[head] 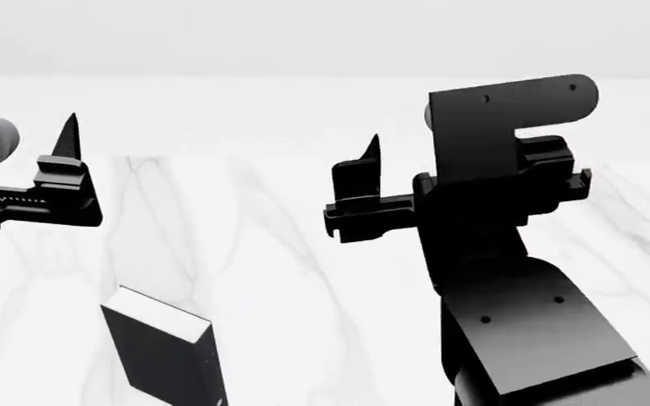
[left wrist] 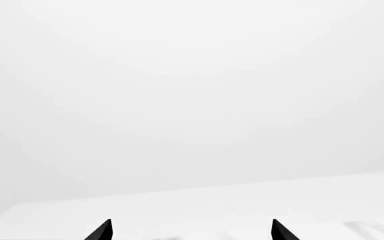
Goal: Pick up the book on the left and place it on top of the shelf.
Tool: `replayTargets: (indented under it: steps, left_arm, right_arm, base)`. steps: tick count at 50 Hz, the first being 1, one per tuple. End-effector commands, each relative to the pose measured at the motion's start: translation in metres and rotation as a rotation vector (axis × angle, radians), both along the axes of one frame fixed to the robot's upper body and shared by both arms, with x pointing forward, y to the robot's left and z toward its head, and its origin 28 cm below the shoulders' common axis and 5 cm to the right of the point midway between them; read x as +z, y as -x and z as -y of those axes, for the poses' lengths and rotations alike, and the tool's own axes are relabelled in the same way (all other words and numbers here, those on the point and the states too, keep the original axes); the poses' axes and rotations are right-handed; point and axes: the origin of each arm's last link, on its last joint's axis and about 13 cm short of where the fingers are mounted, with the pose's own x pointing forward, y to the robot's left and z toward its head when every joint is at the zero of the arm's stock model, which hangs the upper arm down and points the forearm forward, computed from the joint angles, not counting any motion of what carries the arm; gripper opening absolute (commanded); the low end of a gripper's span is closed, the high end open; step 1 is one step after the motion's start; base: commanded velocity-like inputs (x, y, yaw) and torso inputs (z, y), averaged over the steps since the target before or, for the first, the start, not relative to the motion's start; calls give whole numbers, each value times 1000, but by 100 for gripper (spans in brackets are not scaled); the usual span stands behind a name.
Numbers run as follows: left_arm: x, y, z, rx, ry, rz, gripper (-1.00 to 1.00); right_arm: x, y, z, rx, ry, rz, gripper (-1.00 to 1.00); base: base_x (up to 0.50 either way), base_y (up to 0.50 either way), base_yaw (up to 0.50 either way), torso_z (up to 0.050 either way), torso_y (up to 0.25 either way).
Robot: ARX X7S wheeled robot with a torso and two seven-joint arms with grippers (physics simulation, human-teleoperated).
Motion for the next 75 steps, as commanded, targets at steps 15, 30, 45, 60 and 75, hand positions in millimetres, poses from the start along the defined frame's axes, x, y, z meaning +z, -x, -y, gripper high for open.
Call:
replayTargets:
  steps: [15,30,45,60,75]
  left_arm:
    - [-1,0,-3,7,0,-1,100]
    - [-2,-2,-3,8,3,-2,100]
    - [0,-2,-3,12,2,-2,100]
    - [-1,-1,-4,14,1,-3,100]
    - [-2,-2,-4,14,3,-6,100]
  right_arm:
    - [0,-35,-2,445,103,-288,100]
    - [-5,-49,-13,623,161,-307,100]
    - [-14,-48,-27,720,182,-358,100]
    - [-17,-37,-35,811,176,-385,100]
    - [-29,-46,-40,795,179,-405,100]
  base:
    - [0,0,0,0,0]
    - [0,0,0,0,0]
    - [0,0,0,0,1]
    - [0,0,0,0,0]
    - [0,0,0,0,0]
